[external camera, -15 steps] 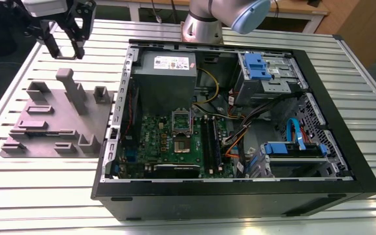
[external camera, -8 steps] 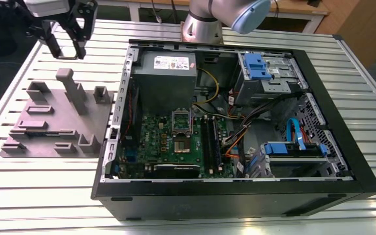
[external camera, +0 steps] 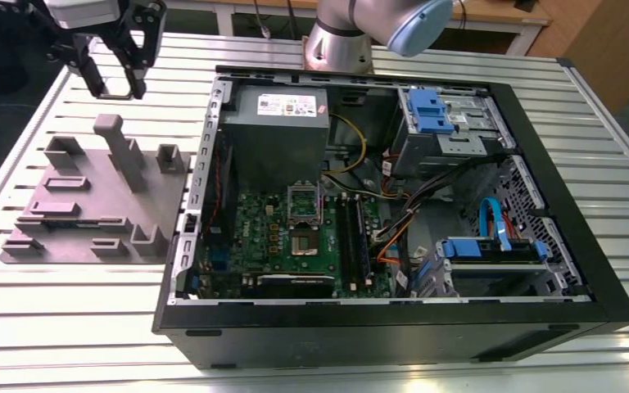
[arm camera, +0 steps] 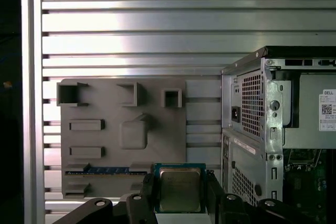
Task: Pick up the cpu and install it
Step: 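Pick up the cpu and move it towards the insertion slot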
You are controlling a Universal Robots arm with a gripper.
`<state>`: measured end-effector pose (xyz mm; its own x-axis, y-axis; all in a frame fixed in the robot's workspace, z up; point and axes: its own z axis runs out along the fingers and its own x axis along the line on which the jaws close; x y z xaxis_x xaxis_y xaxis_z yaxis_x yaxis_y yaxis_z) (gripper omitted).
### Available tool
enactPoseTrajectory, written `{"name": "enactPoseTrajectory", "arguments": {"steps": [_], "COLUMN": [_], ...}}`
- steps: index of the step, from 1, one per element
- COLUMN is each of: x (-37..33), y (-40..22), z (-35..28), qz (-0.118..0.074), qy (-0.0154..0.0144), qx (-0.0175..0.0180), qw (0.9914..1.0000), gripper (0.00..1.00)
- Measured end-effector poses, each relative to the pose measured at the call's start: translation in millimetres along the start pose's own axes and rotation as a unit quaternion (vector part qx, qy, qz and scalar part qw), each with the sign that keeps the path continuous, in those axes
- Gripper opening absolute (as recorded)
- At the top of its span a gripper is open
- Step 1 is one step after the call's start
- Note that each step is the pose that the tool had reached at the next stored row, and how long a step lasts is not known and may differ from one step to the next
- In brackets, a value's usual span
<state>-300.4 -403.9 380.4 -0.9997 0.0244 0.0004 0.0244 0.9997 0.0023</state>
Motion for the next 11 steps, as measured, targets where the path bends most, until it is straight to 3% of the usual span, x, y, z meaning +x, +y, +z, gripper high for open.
{"name": "enactPoseTrajectory", "arguments": {"steps": [11], "x": [-3.7], "y": [0.1], "z": [0.0], "qz": [0.0], "qy": [0.0], "qx": [0.0], "qw": [1.0], "gripper": [0.47]}}
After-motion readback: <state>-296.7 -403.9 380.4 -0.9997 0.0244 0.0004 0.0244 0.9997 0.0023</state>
